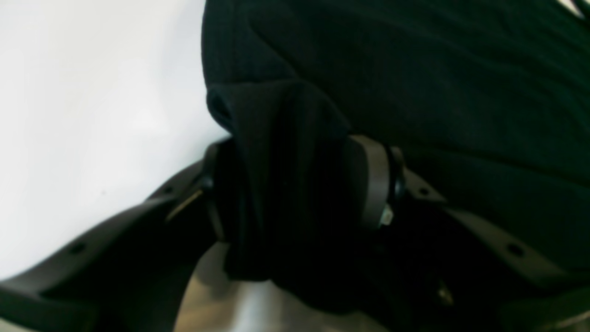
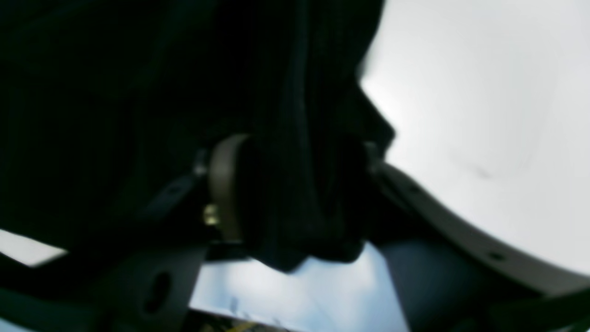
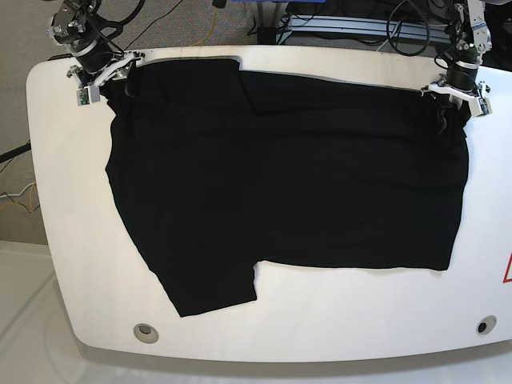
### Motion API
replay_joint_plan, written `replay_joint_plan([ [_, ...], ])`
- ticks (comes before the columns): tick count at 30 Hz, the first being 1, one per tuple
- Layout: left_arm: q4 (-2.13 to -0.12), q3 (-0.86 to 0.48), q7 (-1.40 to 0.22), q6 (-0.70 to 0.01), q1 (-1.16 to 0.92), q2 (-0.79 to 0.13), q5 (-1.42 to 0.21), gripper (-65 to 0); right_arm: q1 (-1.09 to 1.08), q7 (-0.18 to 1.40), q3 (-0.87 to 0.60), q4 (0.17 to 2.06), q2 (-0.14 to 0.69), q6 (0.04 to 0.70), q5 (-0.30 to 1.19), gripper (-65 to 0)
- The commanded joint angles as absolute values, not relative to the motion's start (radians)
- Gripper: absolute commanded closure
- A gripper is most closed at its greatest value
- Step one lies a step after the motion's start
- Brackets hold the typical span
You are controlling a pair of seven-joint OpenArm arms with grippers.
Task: Fold the T-shirt properly
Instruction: 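Hold the shirt edge with both grippers, adjusting the spread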
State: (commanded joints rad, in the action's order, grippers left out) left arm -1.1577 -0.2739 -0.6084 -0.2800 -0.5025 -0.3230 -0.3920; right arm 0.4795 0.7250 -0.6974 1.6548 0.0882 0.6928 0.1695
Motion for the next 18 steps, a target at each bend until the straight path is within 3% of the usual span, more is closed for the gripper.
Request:
replay_joint_plan([
  [18,-1.342,-0.387,-0.716,-0.28,-0.513,-0.32,-0.392,-34.1,0.472,0.802,-0.696,1.787,0.077,0.694,0.17,-29.7],
])
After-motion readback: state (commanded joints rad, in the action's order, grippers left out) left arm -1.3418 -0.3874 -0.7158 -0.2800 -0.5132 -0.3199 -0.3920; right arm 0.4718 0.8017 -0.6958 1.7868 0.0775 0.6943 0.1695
